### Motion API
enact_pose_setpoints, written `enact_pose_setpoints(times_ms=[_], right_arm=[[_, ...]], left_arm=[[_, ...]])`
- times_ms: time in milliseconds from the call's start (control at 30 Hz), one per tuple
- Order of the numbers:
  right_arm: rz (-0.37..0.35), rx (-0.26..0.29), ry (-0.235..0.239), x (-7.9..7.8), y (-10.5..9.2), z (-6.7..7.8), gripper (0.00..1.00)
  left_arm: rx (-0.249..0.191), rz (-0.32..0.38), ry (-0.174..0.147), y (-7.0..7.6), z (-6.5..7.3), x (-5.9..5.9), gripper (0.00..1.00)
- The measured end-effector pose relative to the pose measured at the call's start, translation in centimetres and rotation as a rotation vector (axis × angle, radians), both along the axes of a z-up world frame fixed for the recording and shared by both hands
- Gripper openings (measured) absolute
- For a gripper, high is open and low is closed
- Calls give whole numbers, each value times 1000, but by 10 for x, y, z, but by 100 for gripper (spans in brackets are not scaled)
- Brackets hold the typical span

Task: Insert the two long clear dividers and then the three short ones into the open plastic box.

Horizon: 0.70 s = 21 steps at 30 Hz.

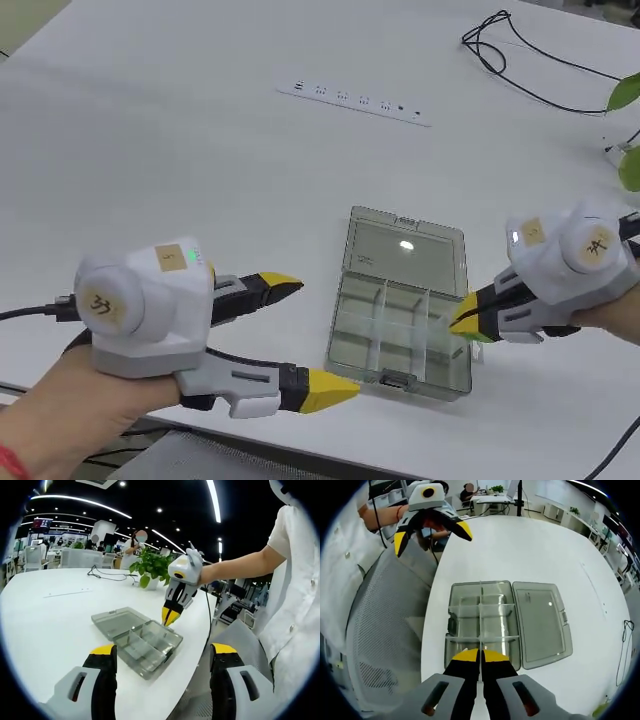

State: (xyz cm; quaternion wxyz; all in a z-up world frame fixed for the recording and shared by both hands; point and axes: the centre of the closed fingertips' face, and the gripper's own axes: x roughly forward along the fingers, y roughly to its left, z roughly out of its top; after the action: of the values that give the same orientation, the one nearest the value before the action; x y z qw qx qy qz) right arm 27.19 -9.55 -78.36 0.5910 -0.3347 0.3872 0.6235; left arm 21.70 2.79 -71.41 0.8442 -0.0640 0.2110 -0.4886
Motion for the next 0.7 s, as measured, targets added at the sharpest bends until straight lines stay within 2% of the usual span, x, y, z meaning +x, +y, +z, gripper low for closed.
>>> enact_pose_setpoints(times_ms=[700], right_arm=[[22,44,-19,-2,2,-16,2]], left_arm=[[-6,4,-1,0,0,1,77]])
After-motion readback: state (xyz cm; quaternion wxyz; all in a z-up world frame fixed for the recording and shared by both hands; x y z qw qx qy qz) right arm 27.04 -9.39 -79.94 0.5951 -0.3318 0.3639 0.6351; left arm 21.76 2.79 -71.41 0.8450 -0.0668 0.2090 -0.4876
